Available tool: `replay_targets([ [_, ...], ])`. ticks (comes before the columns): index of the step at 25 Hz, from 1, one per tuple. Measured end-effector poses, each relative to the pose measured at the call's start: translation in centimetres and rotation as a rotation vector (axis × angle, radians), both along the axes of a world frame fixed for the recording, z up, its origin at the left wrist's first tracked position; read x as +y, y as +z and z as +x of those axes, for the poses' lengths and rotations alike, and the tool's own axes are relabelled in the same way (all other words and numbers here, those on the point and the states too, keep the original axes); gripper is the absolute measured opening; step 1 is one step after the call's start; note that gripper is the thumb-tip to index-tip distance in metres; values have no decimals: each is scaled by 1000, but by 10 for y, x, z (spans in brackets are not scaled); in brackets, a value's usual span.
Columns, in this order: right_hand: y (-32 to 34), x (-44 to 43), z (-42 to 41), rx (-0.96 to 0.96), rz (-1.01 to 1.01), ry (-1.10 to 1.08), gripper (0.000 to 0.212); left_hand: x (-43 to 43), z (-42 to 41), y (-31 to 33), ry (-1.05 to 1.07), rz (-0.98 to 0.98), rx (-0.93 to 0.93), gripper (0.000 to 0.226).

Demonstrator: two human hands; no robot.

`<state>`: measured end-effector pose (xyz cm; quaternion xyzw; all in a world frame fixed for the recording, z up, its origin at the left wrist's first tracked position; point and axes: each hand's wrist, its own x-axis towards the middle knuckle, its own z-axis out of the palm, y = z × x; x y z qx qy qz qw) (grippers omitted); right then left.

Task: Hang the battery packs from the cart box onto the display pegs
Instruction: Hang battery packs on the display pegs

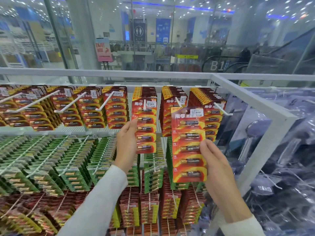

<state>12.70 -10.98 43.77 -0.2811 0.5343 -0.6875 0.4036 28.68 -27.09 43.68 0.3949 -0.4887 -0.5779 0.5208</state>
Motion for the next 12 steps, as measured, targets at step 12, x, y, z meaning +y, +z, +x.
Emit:
replay_targets([
  [12,0,-14,0,19,-1,-43,21,-29,-10,-12,5,-16,13,31],
])
